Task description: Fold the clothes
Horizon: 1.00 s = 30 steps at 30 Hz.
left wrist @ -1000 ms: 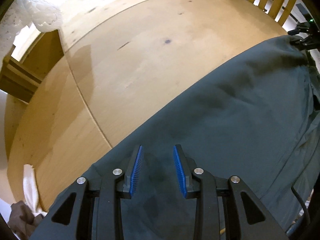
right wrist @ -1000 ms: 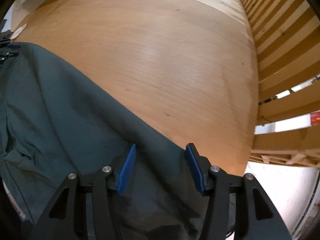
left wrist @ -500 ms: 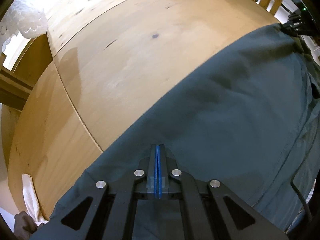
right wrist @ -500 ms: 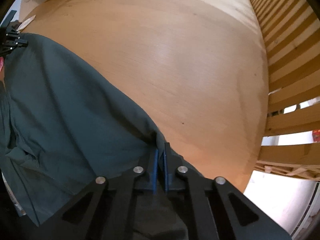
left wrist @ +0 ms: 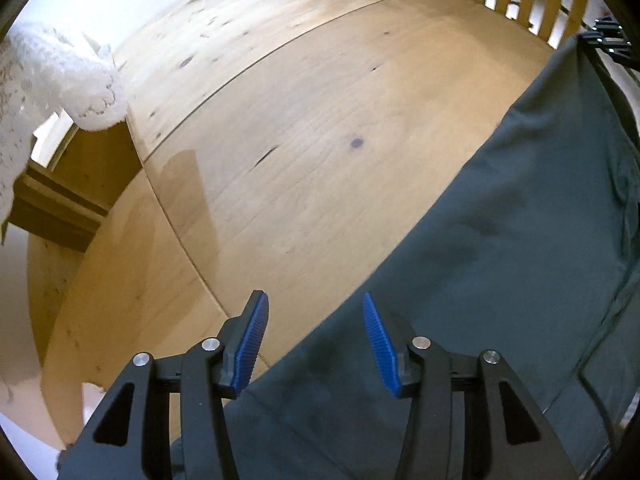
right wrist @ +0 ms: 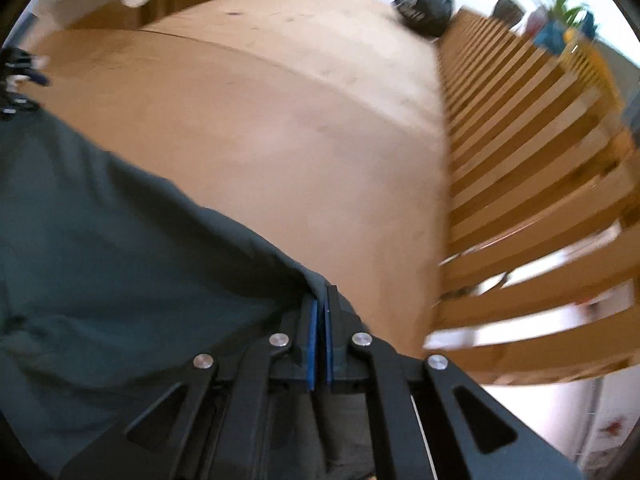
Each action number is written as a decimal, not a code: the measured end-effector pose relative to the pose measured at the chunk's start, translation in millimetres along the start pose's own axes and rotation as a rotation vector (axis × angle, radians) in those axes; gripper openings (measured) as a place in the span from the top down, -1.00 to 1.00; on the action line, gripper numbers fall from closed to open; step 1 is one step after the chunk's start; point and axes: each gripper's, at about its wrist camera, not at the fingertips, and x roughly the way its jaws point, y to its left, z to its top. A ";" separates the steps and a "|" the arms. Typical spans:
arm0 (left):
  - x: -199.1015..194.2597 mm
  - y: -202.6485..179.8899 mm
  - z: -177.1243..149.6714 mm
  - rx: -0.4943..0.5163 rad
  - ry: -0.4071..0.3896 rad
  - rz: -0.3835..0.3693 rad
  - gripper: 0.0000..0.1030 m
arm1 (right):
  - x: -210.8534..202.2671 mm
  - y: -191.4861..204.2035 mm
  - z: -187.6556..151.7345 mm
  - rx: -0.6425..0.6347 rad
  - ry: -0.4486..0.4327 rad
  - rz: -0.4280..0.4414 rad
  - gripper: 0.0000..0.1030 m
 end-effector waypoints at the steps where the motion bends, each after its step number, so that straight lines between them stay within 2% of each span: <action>1: 2.6 0.9 1.4 -0.010 0.001 -0.002 0.08 | 13.2 0.7 2.6 -0.009 0.038 -0.016 0.94; 3: -0.1 0.5 1.3 -0.010 -0.001 0.006 0.08 | 38.7 4.7 3.9 -0.057 0.140 -0.059 0.87; 5: -9.9 -5.7 -3.8 0.009 -0.002 0.022 0.08 | 32.3 1.0 0.1 -0.026 0.150 -0.053 0.76; 7: -21.4 -2.5 -15.6 0.011 -0.013 0.032 0.08 | 4.0 -7.1 -11.8 0.059 0.115 -0.011 0.49; 8: -27.6 2.3 -23.2 -0.005 -0.019 0.030 0.08 | -8.8 -10.1 -20.2 0.102 0.103 0.007 0.27; 9: -36.8 5.5 -33.3 -0.027 -0.026 0.027 0.08 | -16.0 -7.9 -40.4 0.150 0.119 0.009 0.18; 14: -89.3 16.3 -119.1 -0.200 -0.028 0.046 0.08 | -51.7 3.1 -141.0 0.389 0.197 0.017 0.17; 16: -106.3 18.1 -166.0 -0.284 -0.004 0.066 0.08 | -66.0 7.5 -181.2 0.484 0.228 0.021 0.17; 19: -137.1 12.4 -254.4 -0.434 0.056 0.100 0.08 | -86.3 14.0 -240.0 0.626 0.275 0.026 0.17; 24: -159.5 -1.6 -361.2 -0.605 0.150 0.141 0.08 | -91.4 23.5 -294.2 0.814 0.340 0.019 0.17; 29: -145.1 -6.1 -406.5 -0.741 0.162 0.093 0.08 | -94.9 39.4 -288.2 0.791 0.333 0.020 0.17; 30: -139.9 -7.3 -407.5 -0.759 0.157 0.071 0.08 | -95.7 42.5 -286.2 0.785 0.330 0.021 0.17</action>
